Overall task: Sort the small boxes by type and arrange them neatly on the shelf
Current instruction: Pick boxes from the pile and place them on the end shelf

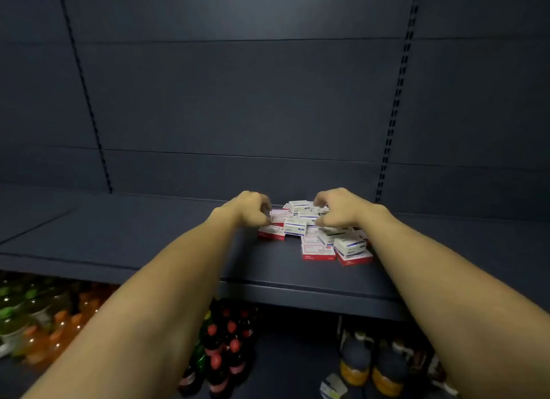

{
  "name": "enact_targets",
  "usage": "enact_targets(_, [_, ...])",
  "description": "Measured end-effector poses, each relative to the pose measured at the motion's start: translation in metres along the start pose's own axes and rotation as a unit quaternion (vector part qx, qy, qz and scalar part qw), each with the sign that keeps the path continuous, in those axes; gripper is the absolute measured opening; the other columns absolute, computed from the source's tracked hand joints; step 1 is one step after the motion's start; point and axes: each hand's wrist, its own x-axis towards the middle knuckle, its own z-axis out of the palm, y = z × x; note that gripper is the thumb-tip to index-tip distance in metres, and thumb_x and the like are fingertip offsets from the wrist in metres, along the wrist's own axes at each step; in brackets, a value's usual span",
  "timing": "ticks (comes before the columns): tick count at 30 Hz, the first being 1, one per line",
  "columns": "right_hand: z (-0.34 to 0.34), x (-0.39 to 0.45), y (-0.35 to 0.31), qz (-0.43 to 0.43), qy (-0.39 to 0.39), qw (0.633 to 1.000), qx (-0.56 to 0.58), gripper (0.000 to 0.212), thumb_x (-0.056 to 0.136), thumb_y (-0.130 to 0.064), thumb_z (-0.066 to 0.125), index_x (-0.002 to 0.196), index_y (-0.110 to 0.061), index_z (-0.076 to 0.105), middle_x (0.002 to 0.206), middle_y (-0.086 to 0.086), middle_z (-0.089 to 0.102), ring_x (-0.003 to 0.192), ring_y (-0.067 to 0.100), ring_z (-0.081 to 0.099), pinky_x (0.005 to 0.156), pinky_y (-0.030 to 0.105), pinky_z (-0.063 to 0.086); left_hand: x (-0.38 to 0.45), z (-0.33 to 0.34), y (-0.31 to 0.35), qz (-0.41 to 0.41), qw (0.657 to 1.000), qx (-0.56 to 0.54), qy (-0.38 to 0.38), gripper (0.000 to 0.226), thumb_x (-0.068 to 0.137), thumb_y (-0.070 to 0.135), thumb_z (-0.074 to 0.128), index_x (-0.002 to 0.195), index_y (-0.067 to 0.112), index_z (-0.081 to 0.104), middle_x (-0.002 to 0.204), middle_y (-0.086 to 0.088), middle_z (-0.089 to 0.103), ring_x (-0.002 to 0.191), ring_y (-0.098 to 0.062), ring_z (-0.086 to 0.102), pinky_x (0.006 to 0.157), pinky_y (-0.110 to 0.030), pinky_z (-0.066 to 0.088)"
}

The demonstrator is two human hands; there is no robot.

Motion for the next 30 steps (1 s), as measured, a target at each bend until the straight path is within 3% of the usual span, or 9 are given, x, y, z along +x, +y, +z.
enact_targets(2, [0.004, 0.006, -0.01, -0.001, 0.002, 1.0, 0.002, 0.053, 0.08, -0.036, 0.073, 0.129, -0.021, 0.058, 0.131, 0.001, 0.058, 0.118, 0.022, 0.056, 0.1, 0.041, 0.049, 0.004, 0.003, -0.007, 0.001, 0.999, -0.007, -0.044, 0.03, 0.08, 0.034, 0.077, 0.107, 0.024, 0.068, 0.107, 0.003, 0.068, 0.098, -0.016, 0.062, 0.084, -0.03, 0.05])
enact_targets(5, [0.013, 0.011, -0.019, -0.007, 0.001, 1.0, -0.005, 0.051, 0.08, -0.034, 0.076, 0.127, -0.022, 0.061, 0.126, 0.0, 0.057, 0.118, 0.021, 0.054, 0.099, 0.038, 0.048, 0.011, 0.016, -0.017, -0.013, 0.995, -0.035, -0.094, 0.036, 0.07, 0.037, 0.085, 0.1, 0.029, 0.067, 0.104, 0.006, 0.068, 0.095, -0.015, 0.064, 0.092, -0.033, 0.053])
enact_targets(9, [0.021, 0.017, -0.019, -0.01, -0.017, 0.999, -0.03, 0.049, 0.077, -0.042, 0.078, 0.124, -0.032, 0.064, 0.116, -0.004, 0.049, 0.119, 0.019, 0.042, 0.101, 0.042, 0.044, 0.016, 0.02, -0.025, -0.011, 0.992, -0.066, -0.106, 0.05, 0.073, 0.03, 0.087, 0.117, 0.026, 0.064, 0.111, 0.003, 0.065, 0.098, -0.017, 0.063, 0.093, -0.03, 0.051])
enact_targets(13, [0.026, 0.022, -0.015, -0.008, -0.009, 0.999, -0.038, 0.051, 0.076, -0.051, 0.078, 0.122, -0.038, 0.062, 0.112, -0.007, 0.041, 0.122, 0.021, 0.036, 0.106, 0.044, 0.038, 0.019, 0.023, -0.024, -0.017, 0.992, -0.071, -0.103, 0.058, 0.077, 0.028, 0.085, 0.13, 0.021, 0.062, 0.116, 0.003, 0.063, 0.105, -0.017, 0.061, 0.096, -0.027, 0.047])
enact_targets(20, [0.034, 0.028, -0.019, -0.003, 0.005, 0.999, -0.035, 0.055, 0.07, -0.061, 0.077, 0.12, -0.043, 0.062, 0.114, -0.008, 0.042, 0.121, 0.026, 0.038, 0.105, 0.047, 0.037, 0.017, 0.027, -0.03, -0.029, 0.993, -0.091, -0.075, 0.027, 0.075, 0.03, 0.086, 0.098, 0.024, 0.072, 0.099, 0.005, 0.069, 0.093, -0.015, 0.064, 0.083, -0.029, 0.05])
enact_targets(25, [0.044, 0.028, -0.024, 0.011, 0.035, 0.999, -0.014, 0.048, 0.071, -0.051, 0.08, 0.114, -0.038, 0.063, 0.118, -0.007, 0.044, 0.12, 0.023, 0.035, 0.103, 0.043, 0.036, 0.009, 0.027, -0.034, -0.037, 0.993, -0.107, -0.029, 0.034, 0.068, 0.027, 0.089, 0.094, 0.024, 0.068, 0.095, 0.004, 0.069, 0.085, -0.013, 0.065, 0.072, -0.026, 0.051])
enact_targets(30, [0.049, 0.028, -0.029, 0.023, 0.047, 0.999, 0.003, 0.034, 0.07, -0.04, 0.079, 0.095, -0.034, 0.057, 0.109, -0.008, 0.044, 0.113, 0.021, 0.037, 0.085, 0.035, 0.032, 0.002, 0.026, -0.032, -0.004, 0.996, -0.083, -0.019, 0.042, 0.071, 0.025, 0.086, 0.109, 0.025, 0.069, 0.105, 0.006, 0.068, 0.091, -0.012, 0.063, 0.081, -0.024, 0.049])
